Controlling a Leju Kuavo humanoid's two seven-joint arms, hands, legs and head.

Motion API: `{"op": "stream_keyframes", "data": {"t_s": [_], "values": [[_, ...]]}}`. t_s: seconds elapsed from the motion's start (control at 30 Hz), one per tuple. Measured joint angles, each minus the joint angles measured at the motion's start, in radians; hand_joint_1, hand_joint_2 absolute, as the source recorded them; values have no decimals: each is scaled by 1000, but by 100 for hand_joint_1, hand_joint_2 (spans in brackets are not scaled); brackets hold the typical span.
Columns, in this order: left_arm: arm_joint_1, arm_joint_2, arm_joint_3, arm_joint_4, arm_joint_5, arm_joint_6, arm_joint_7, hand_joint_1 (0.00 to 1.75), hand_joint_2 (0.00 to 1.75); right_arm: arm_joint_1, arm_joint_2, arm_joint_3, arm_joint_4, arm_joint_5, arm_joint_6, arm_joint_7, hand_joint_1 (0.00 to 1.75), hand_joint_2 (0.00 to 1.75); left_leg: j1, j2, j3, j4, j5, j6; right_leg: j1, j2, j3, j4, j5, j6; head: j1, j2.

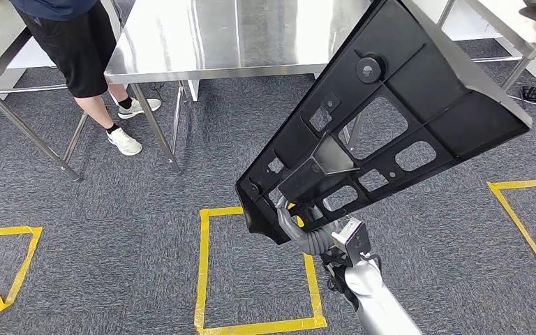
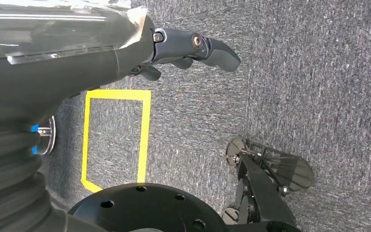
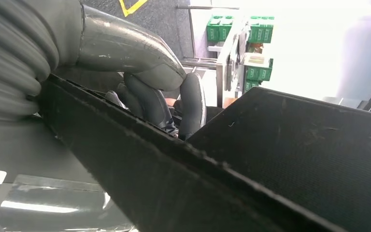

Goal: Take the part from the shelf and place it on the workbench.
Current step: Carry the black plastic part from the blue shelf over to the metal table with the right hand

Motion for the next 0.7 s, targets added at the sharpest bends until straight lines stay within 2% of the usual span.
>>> {"op": "stream_keyframes", "data": {"t_s": [0.13,0.17,0.27,0.37,0.4,0.43,0.5,0.53,0.57,0.6,0.67,0.7], "values": [[0,0,0,0,-1,0,1,0,175,0,0,0,0,0,0,0,175,175,0,0,0,0,0,0,0,0,0,0,0,0,0,0],[0,0,0,0,-1,1,2,0,175,0,0,0,0,0,0,0,175,175,0,0,-1,3,-1,1,-4,0,0,-1,1,1,0,0],[0,1,-1,0,-2,1,5,0,175,1,1,0,0,0,0,0,175,175,-2,1,-6,12,-6,15,-13,1,1,-8,5,8,-2,0],[0,0,-2,0,-5,1,8,0,175,3,1,-1,-2,2,0,-1,175,175,1,7,14,-26,13,34,-4,-4,3,-11,5,15,-4,0],[0,-2,-3,0,-6,1,8,0,175,4,1,-1,-4,2,0,-1,175,175,5,11,24,-42,22,39,0,-9,-9,15,-7,15,-4,0],[0,-3,-3,0,-7,1,8,0,175,5,0,-1,-4,2,1,-2,175,175,9,15,31,-52,27,41,0,-14,-34,63,-28,13,-1,0],[0,-5,-3,0,-7,1,9,0,175,10,-2,-1,-4,3,1,-2,175,175,10,18,34,-55,28,41,-2,-16,-99,191,-73,13,1,0],[0,-6,-3,0,-7,1,9,0,175,14,-4,-1,-4,3,1,-1,175,175,11,19,34,-55,26,39,-5,-16,-122,233,-83,19,1,0],[0,-6,-3,0,-7,1,9,0,175,17,-6,-1,-4,3,1,-1,175,175,15,19,35,-53,23,34,-9,-17,-126,237,-77,30,1,0],[0,-6,-3,0,-7,1,10,0,175,18,-7,-2,-4,3,1,-1,175,175,20,18,37,-50,18,27,-14,-18,-108,199,-56,44,1,0],[0,-5,-4,0,-7,2,11,0,175,19,-8,-2,-4,3,1,0,175,175,30,16,37,-35,2,6,-25,-20,-42,71,-7,75,4,0],[0,-4,-4,0,-7,4,12,0,175,18,-7,-2,-4,4,1,1,175,175,32,15,35,-23,-8,-6,-27,-17,-18,26,3,77,9,0]]}}
